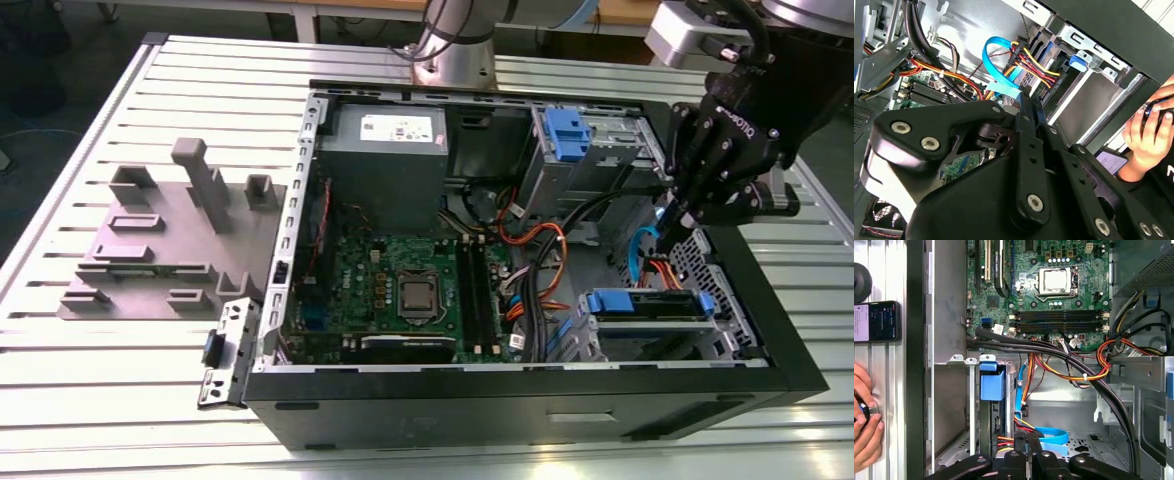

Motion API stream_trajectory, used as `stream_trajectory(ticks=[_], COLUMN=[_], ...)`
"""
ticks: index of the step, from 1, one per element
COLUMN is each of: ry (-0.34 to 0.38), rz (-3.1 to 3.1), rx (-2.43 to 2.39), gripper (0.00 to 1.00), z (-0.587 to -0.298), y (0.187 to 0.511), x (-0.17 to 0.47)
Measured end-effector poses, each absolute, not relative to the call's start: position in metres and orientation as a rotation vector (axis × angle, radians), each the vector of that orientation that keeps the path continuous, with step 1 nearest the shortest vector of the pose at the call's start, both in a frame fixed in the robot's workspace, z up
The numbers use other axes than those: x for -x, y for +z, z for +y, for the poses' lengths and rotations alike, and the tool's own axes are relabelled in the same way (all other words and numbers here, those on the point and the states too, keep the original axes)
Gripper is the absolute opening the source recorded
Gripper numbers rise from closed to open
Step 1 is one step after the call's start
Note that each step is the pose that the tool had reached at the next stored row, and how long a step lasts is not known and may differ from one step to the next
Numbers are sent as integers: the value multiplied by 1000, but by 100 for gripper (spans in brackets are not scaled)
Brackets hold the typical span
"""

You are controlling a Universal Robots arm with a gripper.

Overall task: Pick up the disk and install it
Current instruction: 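Insert the second disk wire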

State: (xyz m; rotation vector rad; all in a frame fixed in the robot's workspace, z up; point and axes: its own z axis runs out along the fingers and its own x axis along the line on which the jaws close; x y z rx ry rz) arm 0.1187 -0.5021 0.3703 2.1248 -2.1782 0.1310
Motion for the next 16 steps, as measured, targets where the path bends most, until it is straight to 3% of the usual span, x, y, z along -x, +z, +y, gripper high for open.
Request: stream_trajectory(ticks=[7,8,16], ry=[186,191,191], rz=[-2150,-2148,-2148], rx=[-2097,-2095,-2095], gripper=[18,25,25], z=[-498,-498,-494], y=[368,367,363], x=[-119,-119,-119])
